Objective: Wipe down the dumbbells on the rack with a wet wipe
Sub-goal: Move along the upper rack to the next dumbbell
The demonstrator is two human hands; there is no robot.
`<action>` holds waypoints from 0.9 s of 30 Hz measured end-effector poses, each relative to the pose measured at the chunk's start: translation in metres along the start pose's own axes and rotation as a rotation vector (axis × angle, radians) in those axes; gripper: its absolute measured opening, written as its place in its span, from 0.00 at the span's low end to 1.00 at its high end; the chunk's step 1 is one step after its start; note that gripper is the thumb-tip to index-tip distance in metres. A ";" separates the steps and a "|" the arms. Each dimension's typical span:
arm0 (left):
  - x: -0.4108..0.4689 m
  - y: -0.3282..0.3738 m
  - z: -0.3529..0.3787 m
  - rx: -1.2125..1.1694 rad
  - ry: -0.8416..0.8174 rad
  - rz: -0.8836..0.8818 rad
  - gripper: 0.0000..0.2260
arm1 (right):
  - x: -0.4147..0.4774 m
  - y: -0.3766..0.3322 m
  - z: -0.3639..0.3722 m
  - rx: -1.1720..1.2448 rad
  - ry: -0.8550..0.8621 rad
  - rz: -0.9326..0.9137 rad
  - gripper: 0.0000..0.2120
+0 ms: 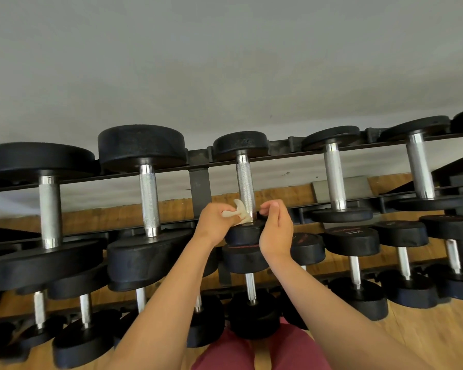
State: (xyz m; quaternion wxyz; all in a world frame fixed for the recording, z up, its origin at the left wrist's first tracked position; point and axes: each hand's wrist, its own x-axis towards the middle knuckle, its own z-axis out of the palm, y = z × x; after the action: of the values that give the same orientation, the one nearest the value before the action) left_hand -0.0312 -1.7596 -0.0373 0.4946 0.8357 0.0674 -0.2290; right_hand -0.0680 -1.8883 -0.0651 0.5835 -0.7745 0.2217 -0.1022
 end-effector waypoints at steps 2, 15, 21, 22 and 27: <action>0.002 0.003 -0.005 0.037 -0.038 0.002 0.14 | 0.000 0.001 0.001 -0.002 0.006 -0.002 0.15; 0.000 0.008 0.012 -0.214 0.142 -0.047 0.09 | -0.001 -0.001 0.001 0.006 0.030 -0.013 0.14; 0.003 0.008 0.016 -0.281 0.237 -0.040 0.10 | -0.001 -0.002 0.002 0.013 0.036 -0.006 0.14; 0.004 0.007 0.017 -0.287 0.250 -0.043 0.10 | -0.001 -0.002 0.002 0.014 0.039 -0.005 0.14; 0.024 0.031 0.019 -0.368 0.281 -0.076 0.06 | -0.002 -0.004 0.001 0.028 0.036 -0.002 0.13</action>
State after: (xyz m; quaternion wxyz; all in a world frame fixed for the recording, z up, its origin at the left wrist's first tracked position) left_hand -0.0058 -1.7942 -0.0312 0.6152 0.7522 0.2077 -0.1125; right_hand -0.0681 -1.8853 -0.0612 0.5901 -0.7645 0.2301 -0.1198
